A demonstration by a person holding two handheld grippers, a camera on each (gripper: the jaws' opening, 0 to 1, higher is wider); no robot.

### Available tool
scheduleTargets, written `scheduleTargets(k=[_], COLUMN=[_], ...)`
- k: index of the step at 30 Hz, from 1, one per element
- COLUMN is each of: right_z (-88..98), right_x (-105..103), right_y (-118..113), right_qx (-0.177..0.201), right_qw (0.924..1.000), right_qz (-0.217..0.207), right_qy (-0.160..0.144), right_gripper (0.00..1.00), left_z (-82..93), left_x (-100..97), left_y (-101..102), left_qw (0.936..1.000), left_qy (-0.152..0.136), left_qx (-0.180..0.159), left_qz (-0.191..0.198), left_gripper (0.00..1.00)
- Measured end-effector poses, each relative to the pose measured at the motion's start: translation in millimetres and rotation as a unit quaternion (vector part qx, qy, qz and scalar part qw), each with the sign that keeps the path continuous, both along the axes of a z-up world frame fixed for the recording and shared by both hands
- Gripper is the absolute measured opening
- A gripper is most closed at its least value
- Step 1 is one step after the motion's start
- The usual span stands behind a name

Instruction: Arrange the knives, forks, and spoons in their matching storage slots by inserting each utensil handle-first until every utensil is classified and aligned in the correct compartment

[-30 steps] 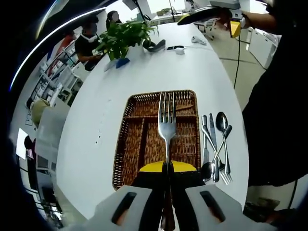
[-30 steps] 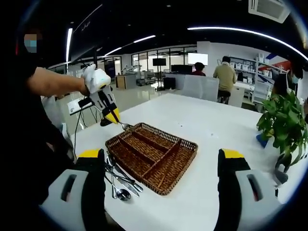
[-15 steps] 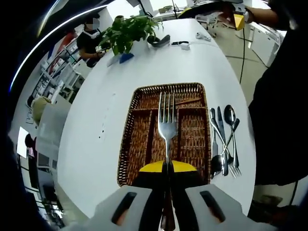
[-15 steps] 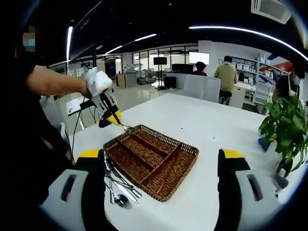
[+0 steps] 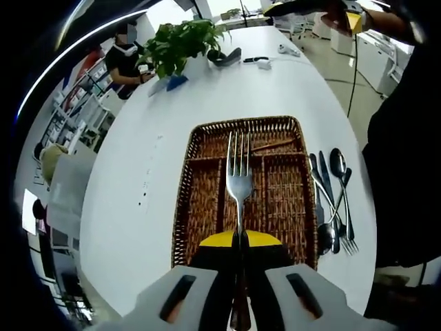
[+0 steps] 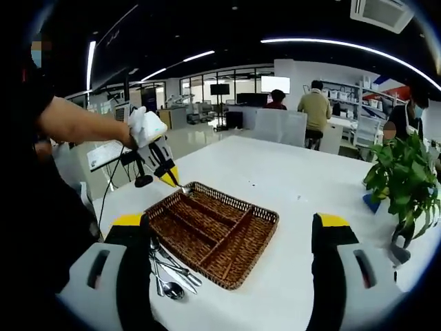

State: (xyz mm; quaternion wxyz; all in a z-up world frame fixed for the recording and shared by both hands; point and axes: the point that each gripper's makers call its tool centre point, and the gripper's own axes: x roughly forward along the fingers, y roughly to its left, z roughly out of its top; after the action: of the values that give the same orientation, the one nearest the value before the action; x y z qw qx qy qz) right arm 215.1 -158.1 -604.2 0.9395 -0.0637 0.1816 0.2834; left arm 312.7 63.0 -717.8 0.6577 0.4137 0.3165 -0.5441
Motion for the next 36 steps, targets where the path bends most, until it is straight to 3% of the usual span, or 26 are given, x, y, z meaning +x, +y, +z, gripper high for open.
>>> scheduleTargets(k=[16, 23, 26, 36], right_z=[-3.1, -4.0, -7.0, -6.4], right_x=[-1.6, 0.2, 3.2, 5.1], right_y=[-8.0, -7.9, -10.7, -10.0], right_qx=[0.001, 0.002, 0.008, 0.001], right_qw=[0.9997, 0.9997, 0.9995, 0.9996], right_qz=[-0.024, -0.024, -0.029, -0.025], right_qy=[0.007, 0.007, 0.011, 0.012], right_gripper=[1.00, 1.00, 1.00, 1.00], left_z=[-13.6, -17.3, -23.1, -20.8], left_x=[15.8, 13.4, 10.9, 17.1], left_y=[-4.9, -10.6, -10.9, -13.6], left_qw=[1.0000, 1.0000, 0.9997, 0.9997], left_qy=[0.003, 0.007, 0.005, 0.004], left_qx=[0.003, 0.001, 0.017, 0.016], left_qz=[-0.004, -0.005, -0.019, -0.019], left_gripper=[0.01, 0.01, 0.01, 0.01])
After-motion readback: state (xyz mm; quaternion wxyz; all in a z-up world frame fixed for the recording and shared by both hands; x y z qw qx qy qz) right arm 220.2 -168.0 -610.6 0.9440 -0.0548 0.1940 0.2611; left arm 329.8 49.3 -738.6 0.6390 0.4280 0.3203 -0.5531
